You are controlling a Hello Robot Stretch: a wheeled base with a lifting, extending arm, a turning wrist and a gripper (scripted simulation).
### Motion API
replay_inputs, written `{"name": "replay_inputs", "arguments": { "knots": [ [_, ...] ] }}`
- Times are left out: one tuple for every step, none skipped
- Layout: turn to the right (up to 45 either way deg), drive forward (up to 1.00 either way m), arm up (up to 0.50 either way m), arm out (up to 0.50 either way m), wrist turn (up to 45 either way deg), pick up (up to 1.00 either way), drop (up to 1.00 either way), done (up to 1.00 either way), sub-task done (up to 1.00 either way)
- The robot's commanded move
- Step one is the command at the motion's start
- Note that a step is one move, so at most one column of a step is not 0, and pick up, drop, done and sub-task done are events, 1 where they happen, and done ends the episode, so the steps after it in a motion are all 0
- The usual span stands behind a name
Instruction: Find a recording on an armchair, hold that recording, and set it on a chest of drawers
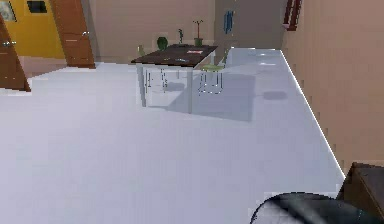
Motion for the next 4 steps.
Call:
{"name": "replay_inputs", "arguments": {
  "knots": [
    [0.0, 0.0, 0.0, 0.0, 45.0, 0.0, 0.0, 0.0, 0.0],
    [0.0, 0.0, 0.0, 0.0, 45.0, 0.0, 0.0, 0.0, 0.0],
    [0.0, 0.0, 0.0, 0.0, 45.0, 0.0, 0.0, 0.0, 0.0],
    [0.0, 0.0, 0.0, 0.0, 33.0, 0.0, 0.0, 0.0, 0.0]
  ]
}}
